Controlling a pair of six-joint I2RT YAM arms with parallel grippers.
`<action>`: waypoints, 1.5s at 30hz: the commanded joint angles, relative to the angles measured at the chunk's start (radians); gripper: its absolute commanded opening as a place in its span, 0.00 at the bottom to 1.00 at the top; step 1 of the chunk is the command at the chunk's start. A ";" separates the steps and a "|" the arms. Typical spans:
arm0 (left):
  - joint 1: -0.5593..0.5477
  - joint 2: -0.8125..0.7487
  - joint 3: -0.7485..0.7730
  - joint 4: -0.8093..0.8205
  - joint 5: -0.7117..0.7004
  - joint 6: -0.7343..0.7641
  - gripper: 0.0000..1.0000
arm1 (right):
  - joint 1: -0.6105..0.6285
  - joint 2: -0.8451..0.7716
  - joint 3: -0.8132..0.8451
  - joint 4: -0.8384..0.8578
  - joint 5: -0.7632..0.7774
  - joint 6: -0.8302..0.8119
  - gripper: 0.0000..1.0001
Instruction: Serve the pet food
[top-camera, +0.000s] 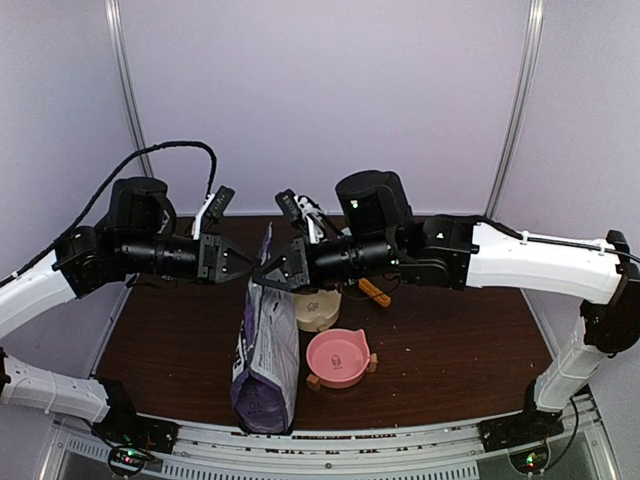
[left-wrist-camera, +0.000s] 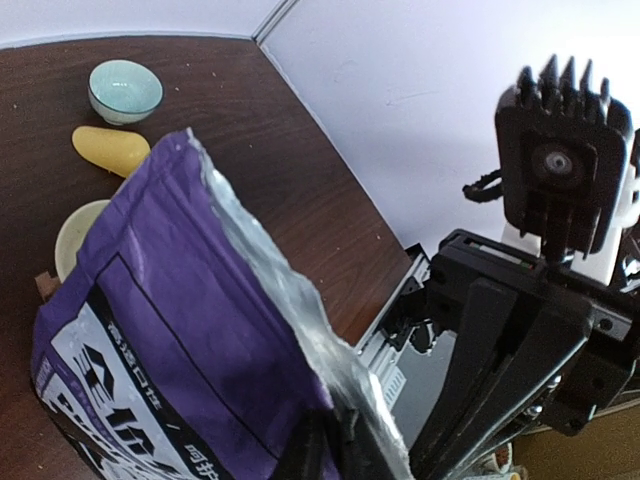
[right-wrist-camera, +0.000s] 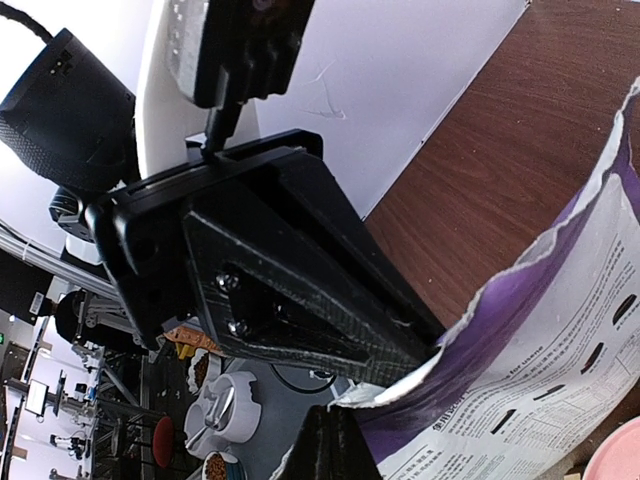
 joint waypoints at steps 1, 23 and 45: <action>0.001 -0.009 -0.008 0.032 0.003 -0.018 0.00 | 0.014 -0.027 0.025 -0.104 0.074 -0.043 0.00; 0.001 -0.068 0.006 -0.001 -0.088 -0.036 0.07 | 0.015 -0.070 0.047 -0.200 0.132 -0.036 0.00; 0.001 0.051 0.112 -0.099 0.007 0.009 0.63 | 0.024 -0.055 0.052 -0.181 0.123 -0.057 0.00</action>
